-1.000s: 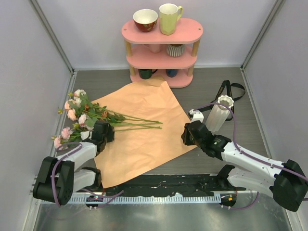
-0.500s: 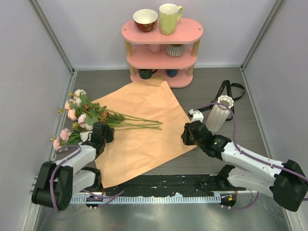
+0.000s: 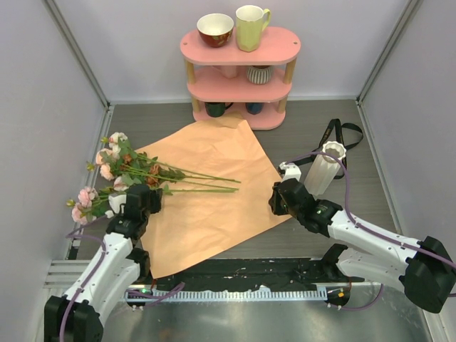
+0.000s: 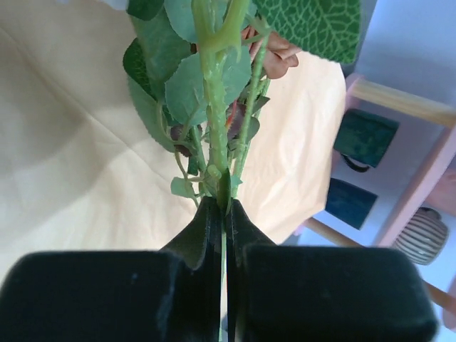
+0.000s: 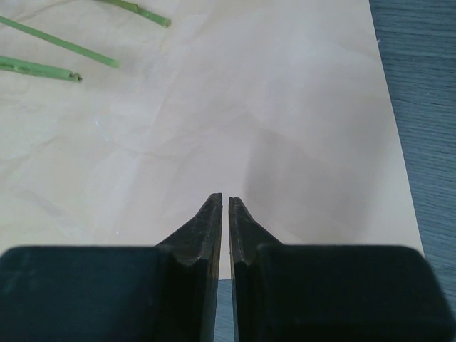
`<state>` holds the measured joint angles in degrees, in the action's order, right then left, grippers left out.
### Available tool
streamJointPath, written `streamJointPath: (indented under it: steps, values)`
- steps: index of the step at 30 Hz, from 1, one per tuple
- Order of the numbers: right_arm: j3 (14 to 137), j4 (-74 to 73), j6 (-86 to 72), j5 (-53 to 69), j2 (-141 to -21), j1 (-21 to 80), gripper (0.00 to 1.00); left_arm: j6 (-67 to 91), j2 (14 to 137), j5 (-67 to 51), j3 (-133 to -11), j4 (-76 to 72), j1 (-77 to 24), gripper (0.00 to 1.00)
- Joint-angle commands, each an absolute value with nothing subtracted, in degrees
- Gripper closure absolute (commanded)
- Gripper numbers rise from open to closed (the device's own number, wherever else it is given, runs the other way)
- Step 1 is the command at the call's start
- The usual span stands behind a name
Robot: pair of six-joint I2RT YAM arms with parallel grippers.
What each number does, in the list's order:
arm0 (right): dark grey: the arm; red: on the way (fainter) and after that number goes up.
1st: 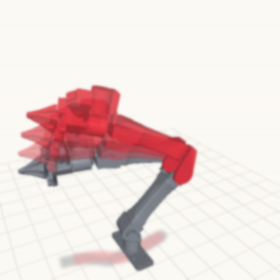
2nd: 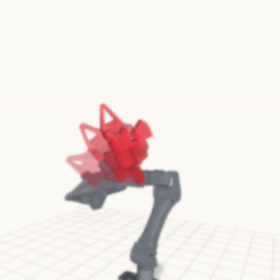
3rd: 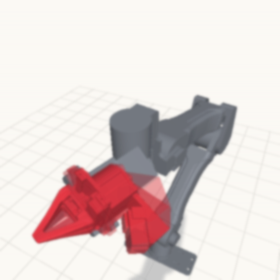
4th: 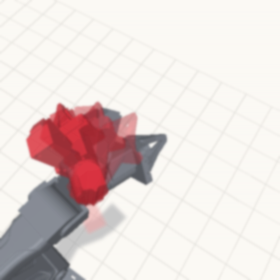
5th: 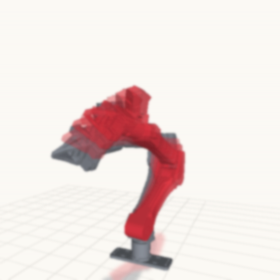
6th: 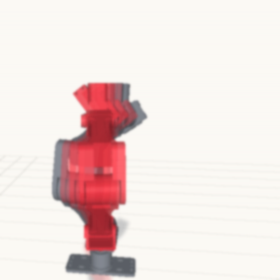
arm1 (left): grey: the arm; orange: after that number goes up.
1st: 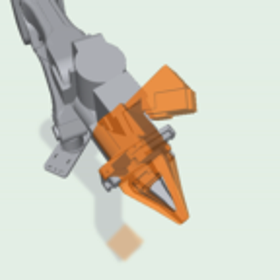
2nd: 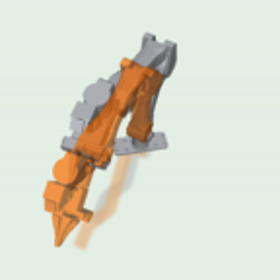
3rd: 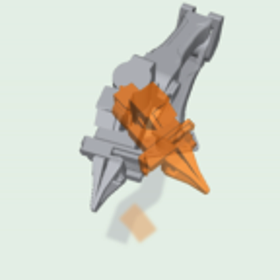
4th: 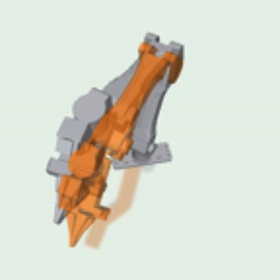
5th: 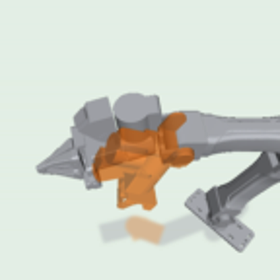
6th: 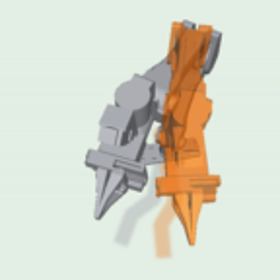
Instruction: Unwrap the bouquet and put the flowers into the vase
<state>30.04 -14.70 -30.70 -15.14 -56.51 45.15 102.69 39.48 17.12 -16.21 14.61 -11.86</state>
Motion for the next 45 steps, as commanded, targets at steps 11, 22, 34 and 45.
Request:
streamJointPath:
  steps: [11, 22, 34, 45]
  values:
    - [32.87, -13.97, -29.71, -16.79, -55.99, 45.09, 0.86, 79.81, 51.12, 18.55, -35.15, 20.39, -11.6, 1.0]
    - [32.96, -14.41, -29.35, -17.31, -55.9, 45.0, 0.86, 73.39, 57.74, 11.09, -45.24, 22.13, -11.51, 1.0]
    - [32.78, -14.68, -29.18, -17.23, -55.37, 45.0, 0.86, 73.48, 58.53, 8.61, -44.75, 25.14, -11.43, 1.0]
    - [32.52, -15.03, -29.35, -17.4, -54.93, 45.09, 0.86, 74.35, 63.98, 1.23, -35.51, 14.6, -10.99, 1.0]
